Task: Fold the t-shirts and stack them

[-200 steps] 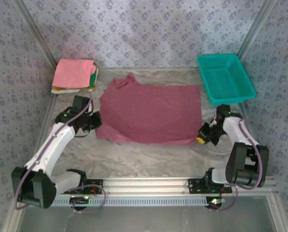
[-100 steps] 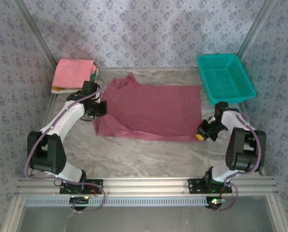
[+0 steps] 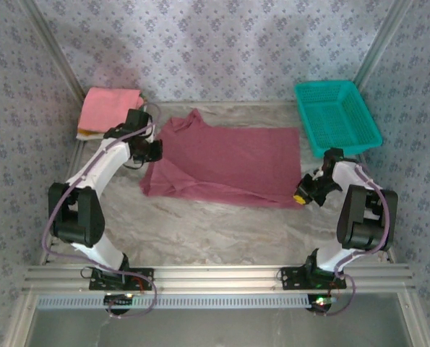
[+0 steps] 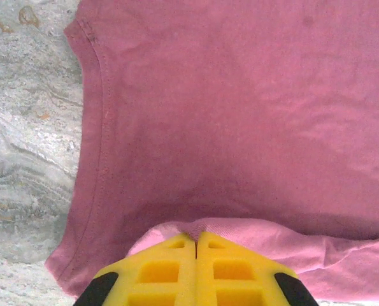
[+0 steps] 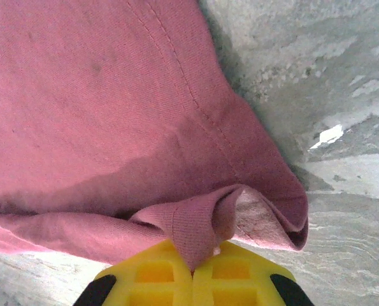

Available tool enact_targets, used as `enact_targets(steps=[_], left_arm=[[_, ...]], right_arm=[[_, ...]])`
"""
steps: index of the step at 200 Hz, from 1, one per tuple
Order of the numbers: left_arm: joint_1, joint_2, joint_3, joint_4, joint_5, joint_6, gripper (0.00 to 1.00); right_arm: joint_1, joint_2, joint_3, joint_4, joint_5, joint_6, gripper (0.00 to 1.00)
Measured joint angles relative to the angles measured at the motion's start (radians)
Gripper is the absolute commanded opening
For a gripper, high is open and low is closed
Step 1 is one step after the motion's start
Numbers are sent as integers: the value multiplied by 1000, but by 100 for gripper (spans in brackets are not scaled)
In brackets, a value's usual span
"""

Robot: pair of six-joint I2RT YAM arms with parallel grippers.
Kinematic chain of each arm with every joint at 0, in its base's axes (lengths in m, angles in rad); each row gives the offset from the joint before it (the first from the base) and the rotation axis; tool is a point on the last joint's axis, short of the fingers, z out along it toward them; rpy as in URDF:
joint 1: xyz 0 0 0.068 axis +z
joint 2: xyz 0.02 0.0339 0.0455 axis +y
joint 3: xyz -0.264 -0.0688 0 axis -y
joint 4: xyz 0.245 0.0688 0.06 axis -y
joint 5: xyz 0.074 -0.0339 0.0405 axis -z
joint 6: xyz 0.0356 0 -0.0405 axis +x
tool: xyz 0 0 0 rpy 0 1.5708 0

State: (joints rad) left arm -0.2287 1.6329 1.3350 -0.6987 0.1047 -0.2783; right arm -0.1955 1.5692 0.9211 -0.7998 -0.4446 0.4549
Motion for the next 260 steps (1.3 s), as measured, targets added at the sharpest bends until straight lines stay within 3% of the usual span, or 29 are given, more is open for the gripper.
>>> enact_targets(steps=[23,260], left_arm=[[0,28,23,-9,-1,15,0],[0,207,211,-39,-50,69,0]], right_arm=[[-3,11,0,9,-11,0,6],[-8,120,96,41,-45,0,9]])
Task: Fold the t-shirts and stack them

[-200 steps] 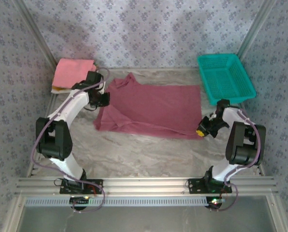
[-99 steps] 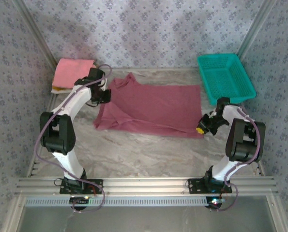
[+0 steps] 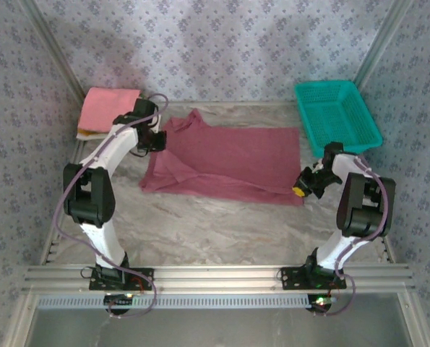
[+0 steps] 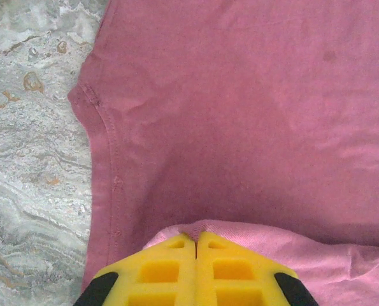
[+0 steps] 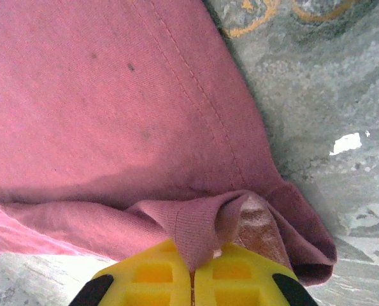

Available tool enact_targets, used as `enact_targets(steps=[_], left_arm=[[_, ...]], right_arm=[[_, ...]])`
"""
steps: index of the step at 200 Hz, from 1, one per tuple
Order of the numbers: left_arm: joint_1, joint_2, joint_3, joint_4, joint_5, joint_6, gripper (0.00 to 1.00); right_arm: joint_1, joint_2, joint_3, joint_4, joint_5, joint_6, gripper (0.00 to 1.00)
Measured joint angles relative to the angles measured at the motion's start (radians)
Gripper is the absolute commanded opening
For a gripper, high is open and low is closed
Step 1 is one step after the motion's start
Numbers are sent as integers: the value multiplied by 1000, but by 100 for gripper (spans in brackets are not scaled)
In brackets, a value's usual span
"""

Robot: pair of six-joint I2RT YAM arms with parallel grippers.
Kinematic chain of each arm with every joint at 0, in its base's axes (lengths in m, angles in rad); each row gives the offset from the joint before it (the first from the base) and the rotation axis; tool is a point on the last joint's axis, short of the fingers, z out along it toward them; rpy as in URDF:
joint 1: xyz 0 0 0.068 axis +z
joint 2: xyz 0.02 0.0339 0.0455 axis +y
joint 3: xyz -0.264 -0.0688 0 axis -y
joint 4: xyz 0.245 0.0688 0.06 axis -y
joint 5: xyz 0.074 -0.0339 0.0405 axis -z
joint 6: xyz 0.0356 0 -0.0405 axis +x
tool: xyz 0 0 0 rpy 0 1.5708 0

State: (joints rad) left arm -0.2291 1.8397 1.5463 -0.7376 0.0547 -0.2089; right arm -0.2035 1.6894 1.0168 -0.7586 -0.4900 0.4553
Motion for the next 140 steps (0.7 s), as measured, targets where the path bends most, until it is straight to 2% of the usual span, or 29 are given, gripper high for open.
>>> enact_targets(steps=[42,46,51,56,59,61,67,82,88,95,108,140], left_arm=[[0,14,32,-6,-4,7,0],[0,14,35,-6,-4,7,6],[0,16,37,-7,-8,7,20],[0,16,38,-8,-15,10,36],[0,18,39,-9,-18,8,42],[0,18,41,-10,-22,11,44],[0,22,47,-13,-30,8,49],[0,36,80,-23,-53,3,56],[0,41,97,-22,-61,0,61],[0,42,115,-20,-73,-8,62],[0,41,151,-18,-91,-24,56],[-6,-16,180,8,-135,-45,56]], right_arm=[[0,2,16,0,-5,2,16],[0,2,19,0,-5,2,16],[0,2,23,0,-6,4,17],[-1,2,28,0,-9,6,26],[-1,2,34,0,-11,9,29],[-2,3,36,0,-12,15,33],[-3,5,48,1,-18,23,36],[-10,12,91,5,-35,34,35],[-16,14,110,13,-46,45,36],[-24,14,129,26,-57,60,37],[-40,13,174,42,-73,88,36],[-54,-53,244,109,-87,132,34]])
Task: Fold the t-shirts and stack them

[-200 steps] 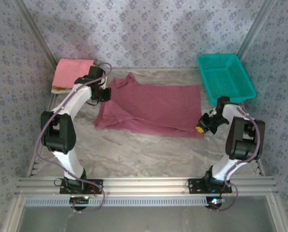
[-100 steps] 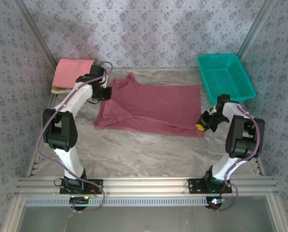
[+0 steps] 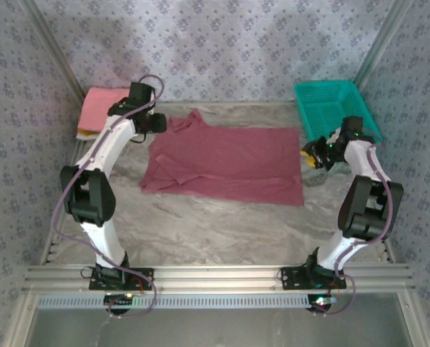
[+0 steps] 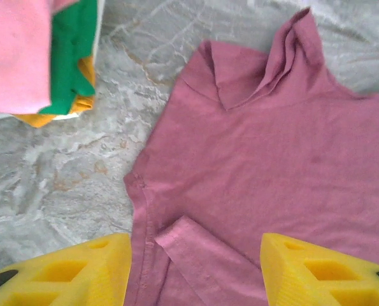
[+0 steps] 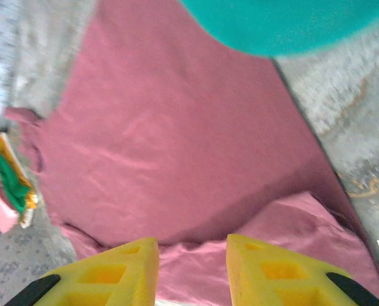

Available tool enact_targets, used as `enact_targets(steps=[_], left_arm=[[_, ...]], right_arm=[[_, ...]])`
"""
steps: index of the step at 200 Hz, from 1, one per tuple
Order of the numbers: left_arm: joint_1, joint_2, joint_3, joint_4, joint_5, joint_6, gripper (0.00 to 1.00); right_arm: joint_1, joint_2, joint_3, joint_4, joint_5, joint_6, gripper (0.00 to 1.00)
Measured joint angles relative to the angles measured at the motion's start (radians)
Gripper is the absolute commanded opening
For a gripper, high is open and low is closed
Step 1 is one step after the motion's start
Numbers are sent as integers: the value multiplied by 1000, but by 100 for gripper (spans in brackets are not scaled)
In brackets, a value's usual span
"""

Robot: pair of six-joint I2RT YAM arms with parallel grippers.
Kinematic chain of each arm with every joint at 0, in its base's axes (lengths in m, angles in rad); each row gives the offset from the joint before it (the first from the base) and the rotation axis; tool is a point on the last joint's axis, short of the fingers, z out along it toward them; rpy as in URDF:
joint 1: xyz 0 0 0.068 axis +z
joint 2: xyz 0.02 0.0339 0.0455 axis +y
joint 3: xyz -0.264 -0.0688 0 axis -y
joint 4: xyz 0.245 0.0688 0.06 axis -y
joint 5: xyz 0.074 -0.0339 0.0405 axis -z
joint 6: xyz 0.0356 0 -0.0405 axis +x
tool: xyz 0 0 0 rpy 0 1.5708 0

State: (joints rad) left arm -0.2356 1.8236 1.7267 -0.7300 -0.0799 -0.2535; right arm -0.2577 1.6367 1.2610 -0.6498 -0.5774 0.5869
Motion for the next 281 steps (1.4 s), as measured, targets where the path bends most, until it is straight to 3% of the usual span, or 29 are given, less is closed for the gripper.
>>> enact_targets(steps=[42,69,89,112,169,239,265,281], left_arm=[[-51,-200,-189,35,9,-39,57],[-59,-264,-391,54,55,-75,53],[-63,-241,-465,54,82,-82,53],[-99,-203,-475,61,94,-90,50],[-136,-125,-475,80,159,-160,53],[-177,-86,-525,92,158,-263,62],[-177,-60,-535,130,158,-294,58],[-177,-41,-541,143,158,-306,48]], right_arm=[[87,-225,-138,98,14,-14,0],[217,-237,-245,119,64,-42,0],[256,-198,-298,125,93,-59,0],[270,-162,-341,133,131,-74,0],[290,-62,-347,190,172,-80,0],[290,6,-346,233,169,-79,0],[290,18,-346,235,165,-82,0],[288,19,-346,237,161,-84,0]])
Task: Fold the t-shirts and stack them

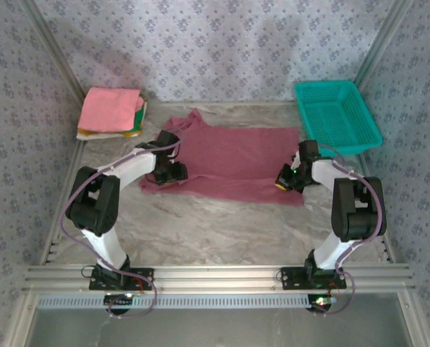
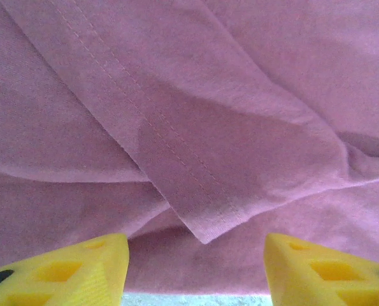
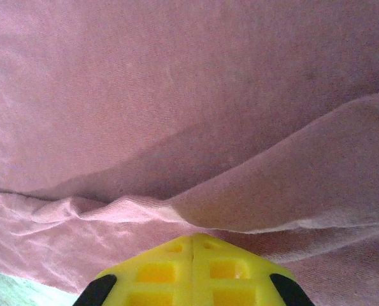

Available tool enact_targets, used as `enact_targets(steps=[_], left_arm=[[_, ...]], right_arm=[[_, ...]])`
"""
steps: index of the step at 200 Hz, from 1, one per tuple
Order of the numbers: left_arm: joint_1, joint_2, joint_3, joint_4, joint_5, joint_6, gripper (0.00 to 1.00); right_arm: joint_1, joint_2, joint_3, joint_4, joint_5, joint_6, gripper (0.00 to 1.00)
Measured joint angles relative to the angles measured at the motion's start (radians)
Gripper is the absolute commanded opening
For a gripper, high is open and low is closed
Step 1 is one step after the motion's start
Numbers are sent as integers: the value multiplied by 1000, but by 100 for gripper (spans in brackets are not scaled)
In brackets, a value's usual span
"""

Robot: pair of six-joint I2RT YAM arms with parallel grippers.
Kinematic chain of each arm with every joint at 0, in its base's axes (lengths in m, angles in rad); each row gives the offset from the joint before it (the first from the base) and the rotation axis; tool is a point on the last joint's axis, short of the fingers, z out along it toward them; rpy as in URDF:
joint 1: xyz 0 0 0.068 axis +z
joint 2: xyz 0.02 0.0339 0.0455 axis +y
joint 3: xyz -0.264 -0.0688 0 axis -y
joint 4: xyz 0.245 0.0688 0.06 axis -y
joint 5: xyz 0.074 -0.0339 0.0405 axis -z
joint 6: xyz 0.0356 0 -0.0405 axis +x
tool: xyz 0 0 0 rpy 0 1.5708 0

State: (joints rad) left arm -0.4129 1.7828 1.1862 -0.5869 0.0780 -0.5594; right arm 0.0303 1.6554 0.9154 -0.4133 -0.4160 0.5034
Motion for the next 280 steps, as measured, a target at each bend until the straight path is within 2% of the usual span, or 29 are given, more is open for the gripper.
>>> enact_targets(steps=[17,63,102,143,200,242,280], left_arm=[[0,18,-2,21,0,-18,41],[-6,24,-2,66,-19,-34,13],[-8,65,18,68,-24,-22,0],[-13,86,50,52,-57,-5,0],[-35,104,188,-1,-132,43,0],[-65,174,291,-27,-166,82,0],[-80,344,503,-54,-177,145,0]], right_arm=[[-4,9,4,0,-7,-5,0],[-13,36,7,3,-20,-12,0],[-27,39,7,3,-40,-14,0],[-39,39,7,3,-53,-14,0],[-39,39,7,5,-69,-14,0],[-45,39,4,11,-72,-14,0],[-46,43,-3,22,-85,-14,0]])
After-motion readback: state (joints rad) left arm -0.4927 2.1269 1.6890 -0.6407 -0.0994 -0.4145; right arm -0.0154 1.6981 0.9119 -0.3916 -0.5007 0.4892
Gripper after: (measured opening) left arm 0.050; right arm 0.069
